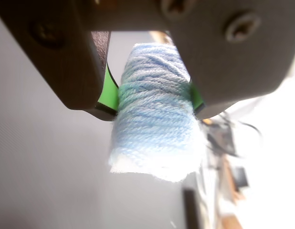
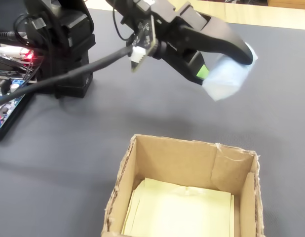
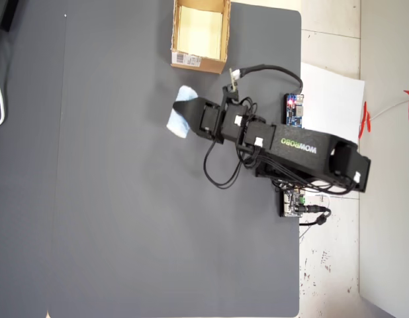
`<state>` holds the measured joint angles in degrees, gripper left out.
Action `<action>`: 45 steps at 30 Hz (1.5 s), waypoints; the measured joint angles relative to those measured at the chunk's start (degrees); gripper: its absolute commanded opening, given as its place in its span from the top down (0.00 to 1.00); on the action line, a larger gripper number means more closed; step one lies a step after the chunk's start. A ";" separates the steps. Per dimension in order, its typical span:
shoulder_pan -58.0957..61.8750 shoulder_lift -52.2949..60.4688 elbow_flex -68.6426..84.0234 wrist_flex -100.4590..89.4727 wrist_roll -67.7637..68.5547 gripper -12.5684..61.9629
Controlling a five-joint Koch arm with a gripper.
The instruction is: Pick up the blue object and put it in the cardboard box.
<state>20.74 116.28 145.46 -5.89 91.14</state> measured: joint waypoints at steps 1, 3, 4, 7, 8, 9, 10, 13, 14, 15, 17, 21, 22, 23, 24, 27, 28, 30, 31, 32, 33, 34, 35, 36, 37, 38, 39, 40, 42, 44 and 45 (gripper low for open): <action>0.79 0.44 0.00 -0.09 -0.53 0.54; 2.46 0.97 0.09 -0.09 -1.76 0.54; 3.25 1.05 0.00 -0.09 -2.29 0.54; 7.47 1.05 -0.62 -0.09 -4.39 0.54; 8.79 1.14 -1.67 -0.09 -4.57 0.54; 9.23 1.14 -2.02 -0.09 -4.66 0.54; 10.20 1.05 -2.90 -0.09 -4.83 0.54; 14.06 0.97 -5.98 0.00 -6.86 0.54; 16.79 -0.18 -9.23 0.00 -7.73 0.54; 16.96 -0.18 -9.23 0.00 -7.73 0.54; 20.21 -2.11 -11.69 1.67 -7.82 0.54; 23.91 -5.36 -15.64 5.01 -8.88 0.54; 24.08 -5.63 -15.82 5.01 -9.05 0.54; 25.22 -6.94 -17.05 5.89 -9.58 0.54; 25.93 -7.65 -18.02 7.29 -9.93 0.54; 27.33 -9.84 -20.04 8.88 -10.90 0.54; 28.48 -11.51 -20.04 10.02 -11.95 0.54; 30.06 -13.62 -22.50 12.48 -12.74 0.54; 30.23 -14.06 -23.12 12.83 -12.83 0.54; 30.85 -15.03 -23.73 13.01 -12.92 0.53; 31.90 -16.79 -23.91 13.01 -13.10 0.52; 32.52 -18.37 -24.26 13.36 -13.27 0.47; 33.13 -18.90 -24.61 13.54 -13.27 0.44; 33.22 -19.07 -24.96 13.54 -13.27 0.43; 33.49 -19.51 -25.75 13.54 -13.27 0.42; 33.66 -19.60 -25.93 13.89 -13.27 0.40; 33.66 -19.69 -26.02 14.77 -13.27 0.38; 33.66 -19.78 -26.02 15.38 -13.27 0.38; 33.75 -19.86 -25.93 15.64 -13.27 0.38; 33.93 -19.86 -26.02 15.56 -13.27 0.38; 33.93 -19.86 -25.93 15.56 -13.27 0.38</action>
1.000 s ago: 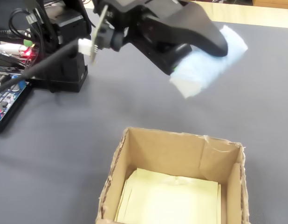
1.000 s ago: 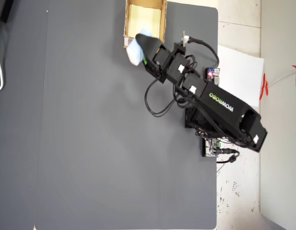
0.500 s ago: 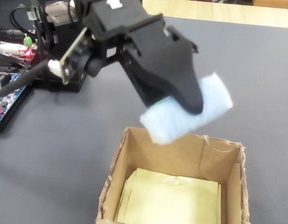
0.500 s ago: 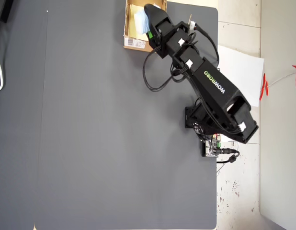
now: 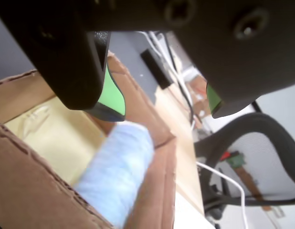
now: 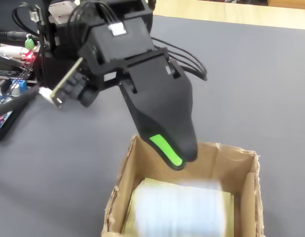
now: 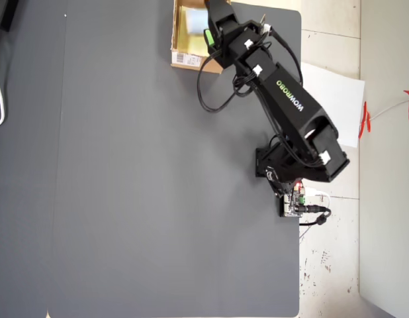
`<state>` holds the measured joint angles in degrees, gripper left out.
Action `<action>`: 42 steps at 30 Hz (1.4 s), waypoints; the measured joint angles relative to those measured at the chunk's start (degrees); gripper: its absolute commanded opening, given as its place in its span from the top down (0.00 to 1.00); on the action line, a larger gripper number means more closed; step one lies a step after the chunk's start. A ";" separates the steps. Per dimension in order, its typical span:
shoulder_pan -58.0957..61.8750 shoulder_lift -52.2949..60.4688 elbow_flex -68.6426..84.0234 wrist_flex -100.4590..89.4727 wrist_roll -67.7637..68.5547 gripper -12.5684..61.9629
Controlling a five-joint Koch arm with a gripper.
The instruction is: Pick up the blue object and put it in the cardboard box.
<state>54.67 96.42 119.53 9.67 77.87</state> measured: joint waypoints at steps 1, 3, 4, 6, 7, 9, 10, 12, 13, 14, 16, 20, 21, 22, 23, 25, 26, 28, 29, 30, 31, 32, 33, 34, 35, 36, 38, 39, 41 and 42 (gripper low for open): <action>0.00 0.00 0.00 0.09 0.00 0.38; 0.00 0.00 0.00 0.00 0.00 0.38; -0.09 0.00 0.00 0.00 0.09 0.38; -1.76 0.70 0.00 0.00 0.70 0.38; -4.22 2.02 0.18 0.00 0.70 0.38; -7.12 4.04 0.97 -1.85 0.79 0.38; -9.14 5.80 2.81 -3.78 1.76 0.38; -12.83 9.14 6.42 -6.77 5.62 0.38; -14.59 10.72 8.09 -7.73 7.21 0.38; -16.44 12.13 9.67 -8.53 8.26 0.38; -19.78 14.94 12.48 -9.40 9.32 0.38; -28.04 22.24 19.78 -9.58 10.37 0.38; -29.53 23.55 21.18 -9.49 10.46 0.38; -31.20 24.87 22.59 -9.49 10.63 0.38; -32.78 26.02 23.99 -9.49 10.90 0.38; -35.68 28.30 26.81 -9.49 10.99 0.38; -38.41 30.59 29.79 -9.49 11.69 0.38; -39.55 31.90 31.29 -9.58 12.04 0.38; -40.34 32.87 32.61 -9.67 12.22 0.38; -40.96 33.49 34.10 -10.11 12.30 0.38; -41.48 33.84 35.60 -10.55 12.39 0.38; -41.75 33.84 37.00 -10.63 12.48 0.38; -41.92 33.84 38.06 -10.72 12.48 0.38; -42.10 33.84 39.11 -10.72 12.48 0.38; -42.45 33.93 39.99 -10.72 12.48 0.38; -42.98 33.93 41.04 -10.81 12.48 0.38; -44.38 34.10 43.42 -10.72 12.74 0.38; -45.09 34.19 44.74 -10.72 13.10 0.38; -46.23 34.19 46.23 -10.90 13.71 0.38; -46.85 34.19 46.67 -11.25 13.80 0.38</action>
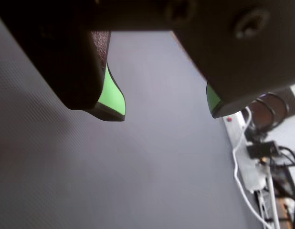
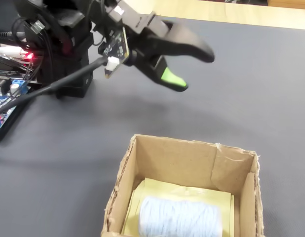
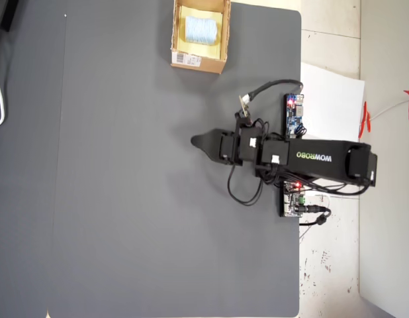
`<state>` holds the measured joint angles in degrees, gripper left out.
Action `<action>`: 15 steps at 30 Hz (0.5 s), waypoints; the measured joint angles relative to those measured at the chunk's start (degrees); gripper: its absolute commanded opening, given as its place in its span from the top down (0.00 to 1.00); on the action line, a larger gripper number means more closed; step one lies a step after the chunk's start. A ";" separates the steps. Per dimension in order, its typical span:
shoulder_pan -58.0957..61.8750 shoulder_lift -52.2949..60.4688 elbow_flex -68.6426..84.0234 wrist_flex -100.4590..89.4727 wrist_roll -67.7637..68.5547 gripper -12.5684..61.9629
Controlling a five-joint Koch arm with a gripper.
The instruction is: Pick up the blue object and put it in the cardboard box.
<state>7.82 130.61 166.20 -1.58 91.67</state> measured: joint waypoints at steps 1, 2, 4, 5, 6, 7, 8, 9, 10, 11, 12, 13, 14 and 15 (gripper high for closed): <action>-0.44 0.00 0.70 -0.53 0.18 0.38; -0.97 0.00 1.49 -0.97 0.62 0.38; -1.93 0.00 3.43 -1.49 2.29 0.38; -2.20 0.00 4.48 -1.85 2.99 0.38; -2.29 0.00 5.45 -2.20 3.69 0.38; -2.37 0.00 6.59 -2.72 4.22 0.38; -2.55 0.00 7.73 -3.25 4.57 0.38; -2.64 0.00 8.70 -4.13 5.01 0.37; -2.64 0.00 9.23 -4.57 5.45 0.37; -2.64 0.00 9.49 -4.83 5.62 0.37; -2.64 0.00 10.11 -4.83 5.62 0.37; -2.64 0.00 10.20 -4.83 5.62 0.37; -2.64 0.00 10.20 -4.83 5.62 0.37; -2.64 0.00 10.20 -4.22 5.89 0.37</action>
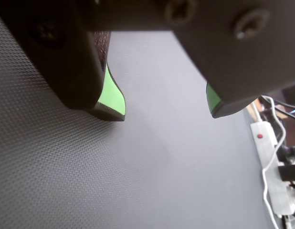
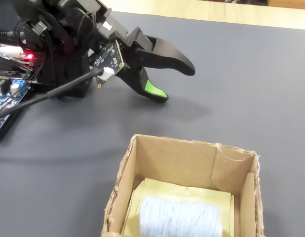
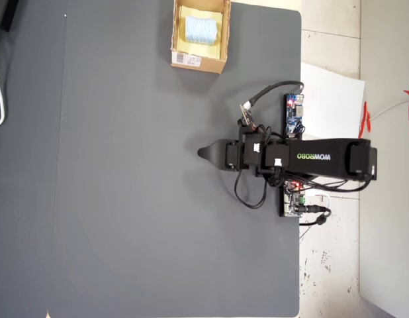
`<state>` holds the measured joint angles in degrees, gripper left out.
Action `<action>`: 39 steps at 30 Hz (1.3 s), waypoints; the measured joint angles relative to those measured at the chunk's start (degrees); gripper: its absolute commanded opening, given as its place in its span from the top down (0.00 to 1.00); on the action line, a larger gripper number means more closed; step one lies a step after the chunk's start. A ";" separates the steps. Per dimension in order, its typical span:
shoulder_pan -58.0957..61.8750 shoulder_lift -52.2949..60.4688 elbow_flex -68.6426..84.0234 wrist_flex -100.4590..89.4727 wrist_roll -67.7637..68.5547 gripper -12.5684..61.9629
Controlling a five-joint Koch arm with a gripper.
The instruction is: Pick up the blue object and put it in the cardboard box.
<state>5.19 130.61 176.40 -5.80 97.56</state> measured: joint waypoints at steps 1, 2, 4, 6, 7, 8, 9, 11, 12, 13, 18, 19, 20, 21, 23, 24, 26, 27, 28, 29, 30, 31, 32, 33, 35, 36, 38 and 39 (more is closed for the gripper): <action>0.00 0.00 0.00 0.26 0.09 0.38; 0.00 0.00 0.00 0.79 0.44 0.38; 0.00 0.00 0.00 1.14 0.62 0.38; 0.00 0.00 0.00 1.41 0.62 0.38; 0.00 0.00 0.00 1.58 0.62 0.38; 0.00 0.00 0.00 1.58 0.62 0.38; 0.00 0.00 0.00 1.58 0.62 0.38; 0.00 0.00 0.00 1.58 0.62 0.38; 0.00 0.00 0.00 1.58 0.62 0.38; 0.00 0.00 0.00 1.58 0.62 0.38; 0.18 0.00 0.00 1.58 0.62 0.38; 0.18 0.00 0.00 1.58 0.62 0.38; 0.18 0.00 0.00 1.58 0.62 0.38; 0.18 0.00 0.00 1.58 0.62 0.38; 0.18 0.00 0.00 1.58 0.62 0.38; 0.18 0.00 0.00 1.58 0.62 0.38; 0.18 0.00 0.00 1.58 0.62 0.38; 0.18 0.00 0.00 1.58 0.62 0.38; 0.18 0.00 0.00 1.67 0.62 0.38; 0.18 0.00 0.00 1.76 0.70 0.38; 0.18 0.00 0.00 1.76 0.70 0.38; 0.18 0.00 0.00 1.76 0.70 0.38; 0.18 0.00 0.00 1.76 0.70 0.38; 0.18 0.00 0.00 1.76 0.70 0.38; 0.18 0.00 0.00 1.76 0.70 0.38; 0.18 0.00 0.00 1.76 0.70 0.38; 0.18 0.00 0.00 1.76 0.70 0.38; 0.18 0.00 0.00 1.76 0.62 0.38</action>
